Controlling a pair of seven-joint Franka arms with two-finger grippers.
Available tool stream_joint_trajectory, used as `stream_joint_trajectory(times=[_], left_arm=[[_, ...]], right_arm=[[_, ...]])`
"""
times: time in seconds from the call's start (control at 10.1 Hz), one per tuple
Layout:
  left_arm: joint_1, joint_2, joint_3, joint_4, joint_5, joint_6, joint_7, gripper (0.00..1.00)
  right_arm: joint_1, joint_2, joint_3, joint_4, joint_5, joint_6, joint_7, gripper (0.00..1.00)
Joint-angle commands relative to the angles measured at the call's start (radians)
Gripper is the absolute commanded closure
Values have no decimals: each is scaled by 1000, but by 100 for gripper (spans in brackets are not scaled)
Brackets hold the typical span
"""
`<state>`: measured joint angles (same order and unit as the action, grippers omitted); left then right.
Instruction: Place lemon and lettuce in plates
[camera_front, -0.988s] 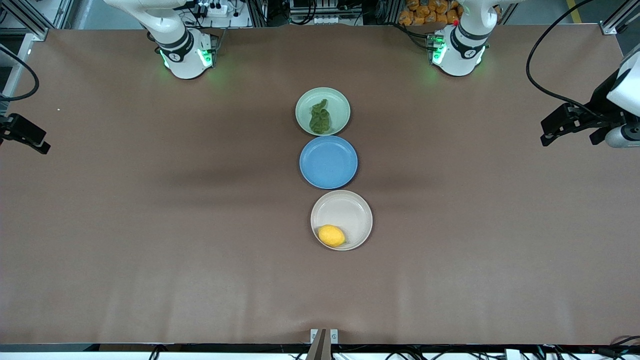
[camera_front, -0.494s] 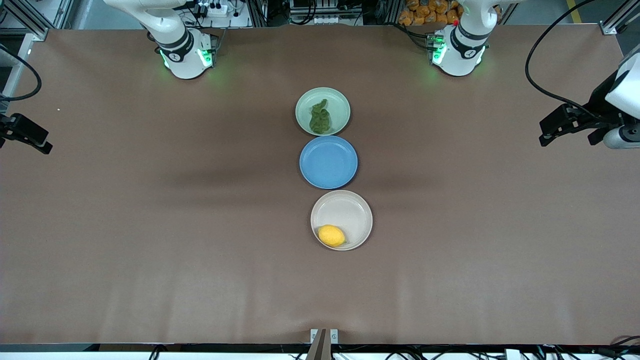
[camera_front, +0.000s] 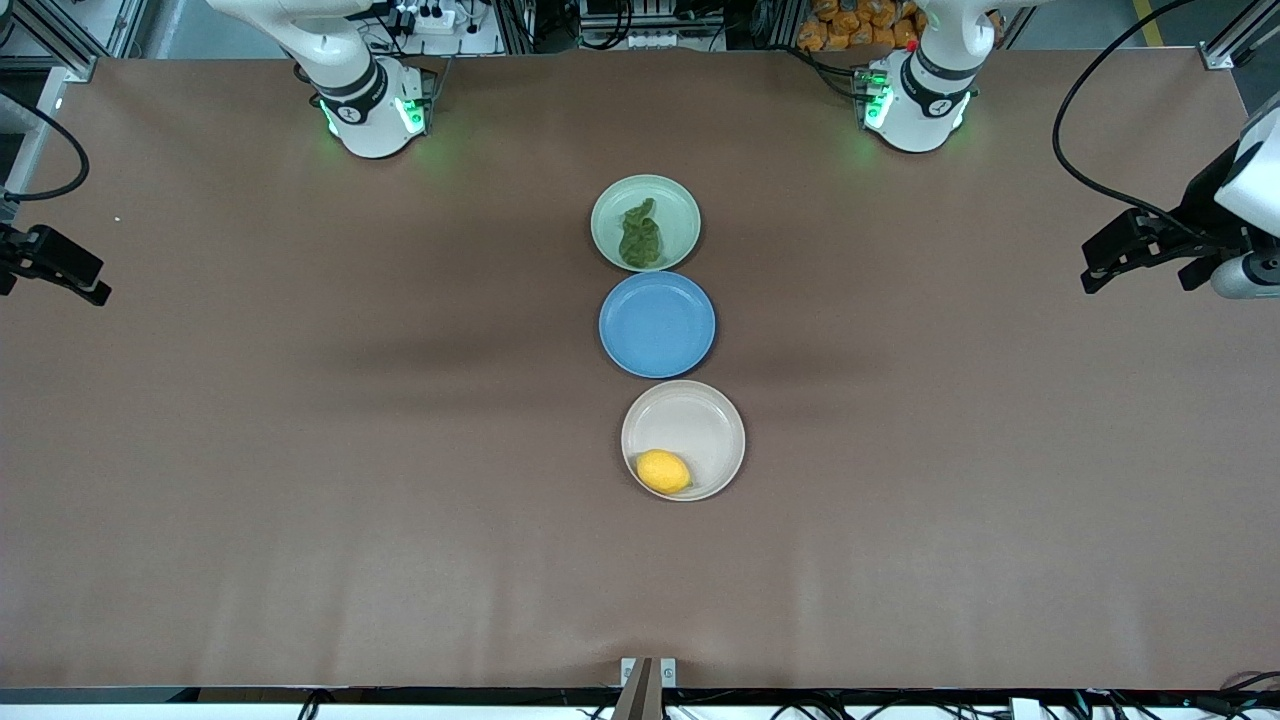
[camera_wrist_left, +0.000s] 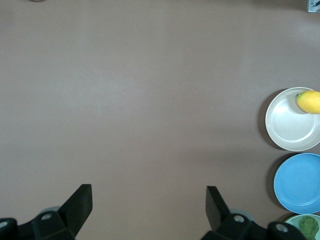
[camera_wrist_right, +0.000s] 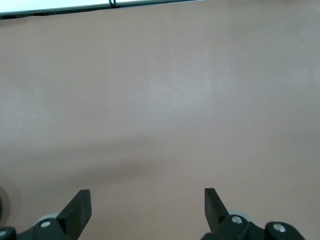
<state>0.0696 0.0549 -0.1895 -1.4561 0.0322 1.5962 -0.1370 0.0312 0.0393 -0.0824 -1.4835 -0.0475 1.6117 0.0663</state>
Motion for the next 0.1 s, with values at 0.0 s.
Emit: stream_joint_trajectory(times=[0.0], left_arm=[[9, -4, 1, 2, -20, -13, 27, 0]], right_arm=[[9, -13, -13, -6, 18, -10, -14, 0]])
